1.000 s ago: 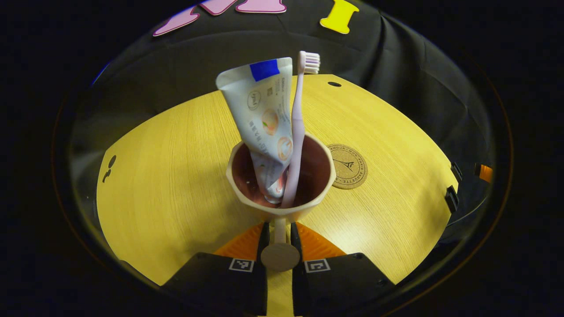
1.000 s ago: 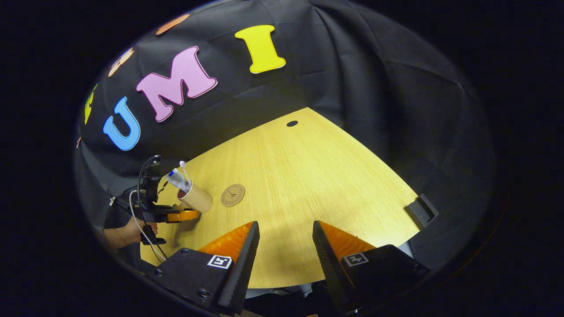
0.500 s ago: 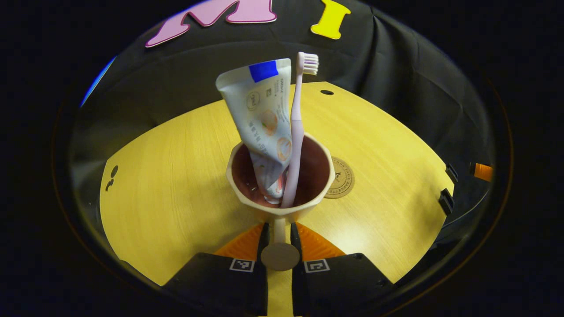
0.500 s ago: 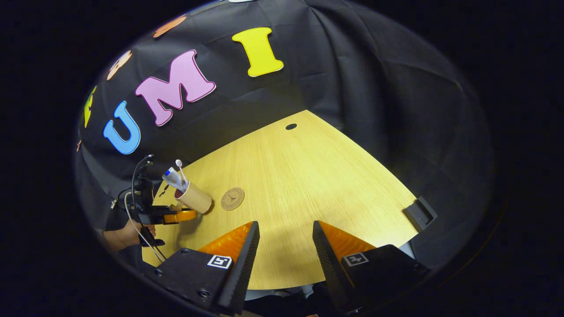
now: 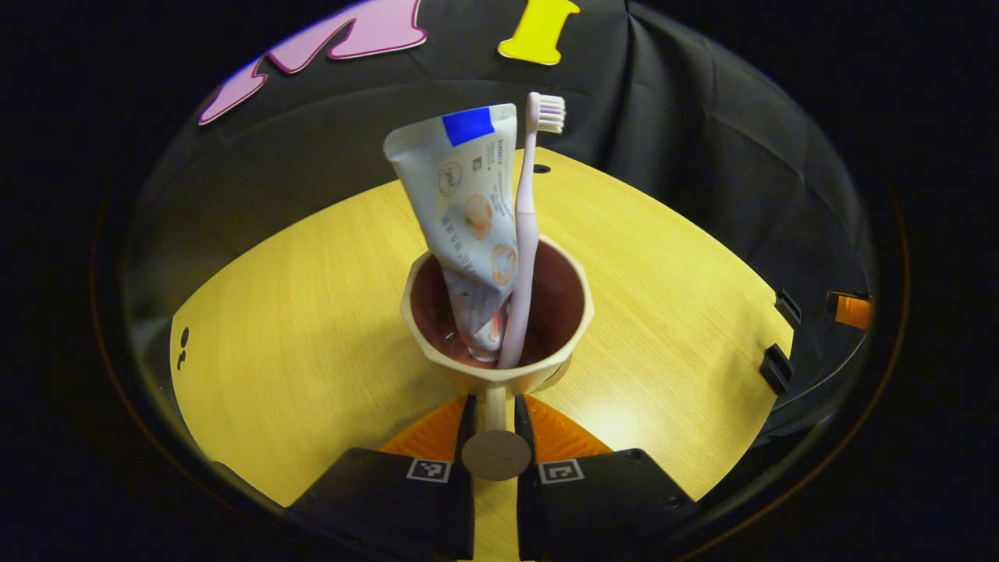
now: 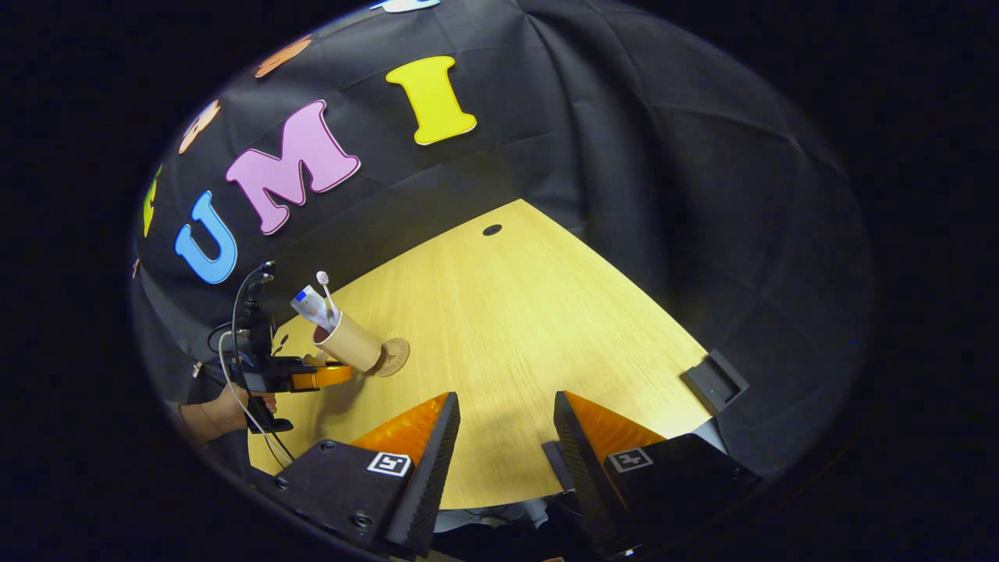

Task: Put the toothbrush and toothpaste on the desktop into the cup, then pick up the cup and place it on the coaster on the desktop.

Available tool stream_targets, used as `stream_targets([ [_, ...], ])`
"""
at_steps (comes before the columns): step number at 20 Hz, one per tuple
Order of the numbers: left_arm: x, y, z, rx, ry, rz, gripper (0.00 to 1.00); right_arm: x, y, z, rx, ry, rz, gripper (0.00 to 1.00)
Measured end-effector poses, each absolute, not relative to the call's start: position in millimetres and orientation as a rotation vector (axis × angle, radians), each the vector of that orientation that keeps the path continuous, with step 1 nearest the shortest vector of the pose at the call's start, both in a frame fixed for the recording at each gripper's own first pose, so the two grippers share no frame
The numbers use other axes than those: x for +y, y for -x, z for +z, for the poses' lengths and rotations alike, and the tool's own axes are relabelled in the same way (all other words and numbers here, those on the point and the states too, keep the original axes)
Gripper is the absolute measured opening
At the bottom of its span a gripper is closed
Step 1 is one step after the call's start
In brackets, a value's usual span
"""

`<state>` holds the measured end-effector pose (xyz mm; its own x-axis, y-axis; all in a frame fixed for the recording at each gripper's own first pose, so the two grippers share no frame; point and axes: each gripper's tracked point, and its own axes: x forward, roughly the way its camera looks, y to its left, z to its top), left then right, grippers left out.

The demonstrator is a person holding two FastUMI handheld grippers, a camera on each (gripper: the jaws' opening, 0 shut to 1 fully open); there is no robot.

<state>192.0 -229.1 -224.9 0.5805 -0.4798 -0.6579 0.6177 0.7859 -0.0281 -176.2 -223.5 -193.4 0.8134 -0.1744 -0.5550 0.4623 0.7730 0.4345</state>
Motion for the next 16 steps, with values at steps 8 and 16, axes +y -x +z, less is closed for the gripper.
stream_targets([
  [8,-252.8,-195.5,-233.7,0.719,-0.22,-0.642,0.31,-248.7,192.1,-201.5,0.523,-0.604,-0.395,0.76],
  [16,-253.1,-195.2,-236.5,0.733,-0.231,-0.625,0.26,-256.4,200.5,-207.5,0.531,-0.61,-0.408,0.76],
])
